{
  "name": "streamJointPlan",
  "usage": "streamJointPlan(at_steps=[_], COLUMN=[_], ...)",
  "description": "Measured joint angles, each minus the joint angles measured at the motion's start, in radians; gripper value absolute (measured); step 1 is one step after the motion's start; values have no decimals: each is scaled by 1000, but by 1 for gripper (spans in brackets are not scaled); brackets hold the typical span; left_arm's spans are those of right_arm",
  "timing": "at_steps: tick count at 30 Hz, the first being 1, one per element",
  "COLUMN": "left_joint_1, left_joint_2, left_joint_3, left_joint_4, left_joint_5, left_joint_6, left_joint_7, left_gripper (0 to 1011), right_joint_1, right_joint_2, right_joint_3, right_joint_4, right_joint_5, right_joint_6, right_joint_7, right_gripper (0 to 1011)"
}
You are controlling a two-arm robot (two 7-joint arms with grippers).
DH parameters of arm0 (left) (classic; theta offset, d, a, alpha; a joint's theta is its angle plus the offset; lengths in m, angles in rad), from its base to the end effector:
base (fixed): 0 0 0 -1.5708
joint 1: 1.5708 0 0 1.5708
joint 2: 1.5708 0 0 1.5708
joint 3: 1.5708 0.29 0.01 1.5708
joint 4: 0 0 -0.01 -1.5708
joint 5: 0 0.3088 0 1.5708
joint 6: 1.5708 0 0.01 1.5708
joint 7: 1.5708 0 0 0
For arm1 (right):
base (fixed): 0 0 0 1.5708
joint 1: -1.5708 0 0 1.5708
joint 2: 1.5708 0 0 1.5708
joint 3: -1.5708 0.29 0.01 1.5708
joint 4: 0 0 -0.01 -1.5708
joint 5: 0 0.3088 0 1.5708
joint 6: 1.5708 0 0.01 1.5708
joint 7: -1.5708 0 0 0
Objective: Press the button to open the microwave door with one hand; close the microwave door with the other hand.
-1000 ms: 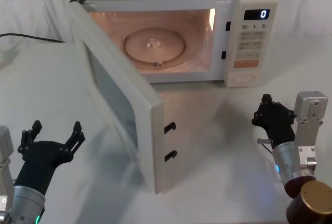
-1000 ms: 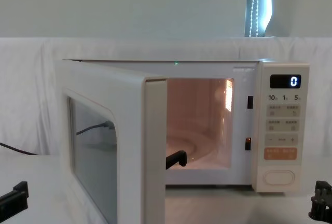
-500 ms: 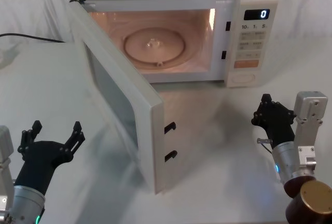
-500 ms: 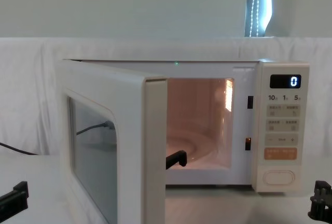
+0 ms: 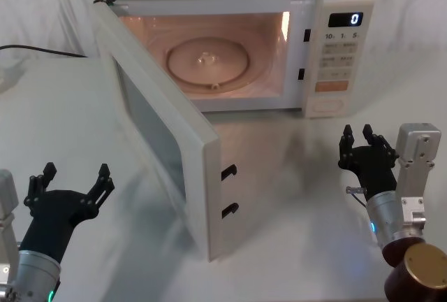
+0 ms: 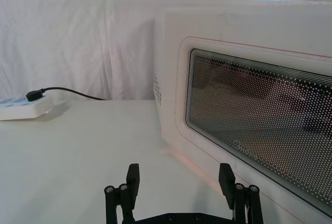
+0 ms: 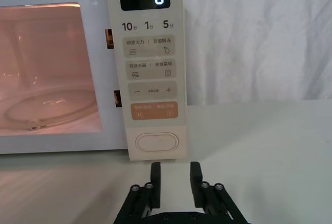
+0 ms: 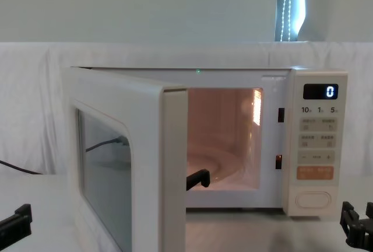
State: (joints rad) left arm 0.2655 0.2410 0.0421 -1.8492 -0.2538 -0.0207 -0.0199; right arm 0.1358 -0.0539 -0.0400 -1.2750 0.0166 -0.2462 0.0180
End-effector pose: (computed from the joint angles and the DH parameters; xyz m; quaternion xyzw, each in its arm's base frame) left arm 0.2529 0.0376 -0.2853 -0.0173 0.0064 0.6616 0.7496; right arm 0.3620 0.0335 -0.3430 0.0540 -0.0077 -0.6847 0.7268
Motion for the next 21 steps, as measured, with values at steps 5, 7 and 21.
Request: streamJointPlan(at_steps=[5,7,21], left_joint_1=[0,0,0], left_joint_2=[0,0,0], left_joint_3=[0,0,0], left_joint_4=[0,0,0], left_joint_5=[0,0,0], left_joint_6=[0,0,0], left_joint_7=[0,0,0], left_gripper=[1001,1001,963], right_joint_1=[0,0,0], right_joint_2=[0,0,0], right_joint_3=[0,0,0], right_joint_4=[0,0,0], right_joint_5=[0,0,0], right_joint_6=[0,0,0], right_joint_7=[0,0,0], right_gripper=[491,567,980])
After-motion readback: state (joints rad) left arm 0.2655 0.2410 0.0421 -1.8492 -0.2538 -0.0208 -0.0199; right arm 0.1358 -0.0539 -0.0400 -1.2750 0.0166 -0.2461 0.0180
